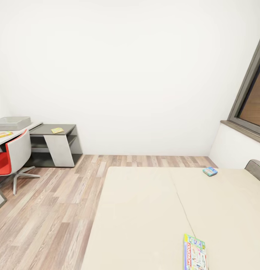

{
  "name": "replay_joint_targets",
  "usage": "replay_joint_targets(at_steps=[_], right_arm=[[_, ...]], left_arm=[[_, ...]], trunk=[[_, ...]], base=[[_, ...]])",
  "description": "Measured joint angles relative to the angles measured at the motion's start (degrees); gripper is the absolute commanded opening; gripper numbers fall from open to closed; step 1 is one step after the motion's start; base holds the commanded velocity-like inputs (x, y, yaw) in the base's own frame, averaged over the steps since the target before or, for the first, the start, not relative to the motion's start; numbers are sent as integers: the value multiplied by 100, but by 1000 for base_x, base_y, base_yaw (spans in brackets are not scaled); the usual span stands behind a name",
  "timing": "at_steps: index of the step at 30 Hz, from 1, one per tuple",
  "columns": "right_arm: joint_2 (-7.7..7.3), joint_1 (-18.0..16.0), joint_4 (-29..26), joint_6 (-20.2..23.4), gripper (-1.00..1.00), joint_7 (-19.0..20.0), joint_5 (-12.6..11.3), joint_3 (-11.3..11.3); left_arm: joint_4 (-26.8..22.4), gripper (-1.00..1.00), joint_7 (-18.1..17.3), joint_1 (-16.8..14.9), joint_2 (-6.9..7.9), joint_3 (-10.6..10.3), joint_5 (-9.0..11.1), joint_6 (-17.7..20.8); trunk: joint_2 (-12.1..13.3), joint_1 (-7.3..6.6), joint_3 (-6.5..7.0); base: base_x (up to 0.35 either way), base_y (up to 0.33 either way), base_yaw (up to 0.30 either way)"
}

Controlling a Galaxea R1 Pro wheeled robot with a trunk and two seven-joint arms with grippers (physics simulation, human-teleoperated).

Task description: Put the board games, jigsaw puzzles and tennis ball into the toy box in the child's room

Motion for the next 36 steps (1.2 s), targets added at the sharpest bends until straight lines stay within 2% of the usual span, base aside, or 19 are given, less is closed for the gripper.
replay_joint_targets(at_steps=[36], right_arm=[[1, -3, 0, 0, 100, -6, 4, -5]], left_arm=[[0, 100, 0, 0, 0, 0, 1, 0]], trunk=[[-1, 0, 0]], base=[[0, -82, 0]])
